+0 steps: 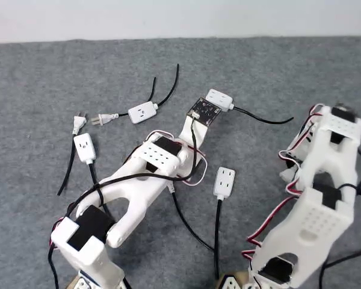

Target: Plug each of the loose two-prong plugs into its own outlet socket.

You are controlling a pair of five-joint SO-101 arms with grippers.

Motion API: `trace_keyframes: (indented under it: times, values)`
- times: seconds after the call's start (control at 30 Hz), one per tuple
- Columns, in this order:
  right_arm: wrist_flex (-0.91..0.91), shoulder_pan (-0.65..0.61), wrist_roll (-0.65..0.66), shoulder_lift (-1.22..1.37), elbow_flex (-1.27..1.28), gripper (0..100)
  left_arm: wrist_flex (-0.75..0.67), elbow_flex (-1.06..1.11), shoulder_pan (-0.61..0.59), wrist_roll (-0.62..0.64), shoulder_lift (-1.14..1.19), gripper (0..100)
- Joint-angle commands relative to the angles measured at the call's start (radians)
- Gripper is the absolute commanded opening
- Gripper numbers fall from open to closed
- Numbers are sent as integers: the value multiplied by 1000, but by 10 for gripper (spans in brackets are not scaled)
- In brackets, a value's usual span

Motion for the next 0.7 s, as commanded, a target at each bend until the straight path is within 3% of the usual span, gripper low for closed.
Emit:
trace_keyframes:
  times: [0.0,0.17,0.27,0.47,0.67]
  values:
    - [87,-42,41,-174,-52,7,44,-102,-29,49,28,13]
    - [197,-113,112,-380,-52,7,275,-343,-68,77,222,13]
    - [263,-194,222,-501,-51,7,408,-452,-55,-87,304,13]
    - [381,-331,423,-682,-49,7,520,-447,-5,-446,328,13]
    - [372,-421,456,-788,141,7,546,-418,14,-580,322,12]
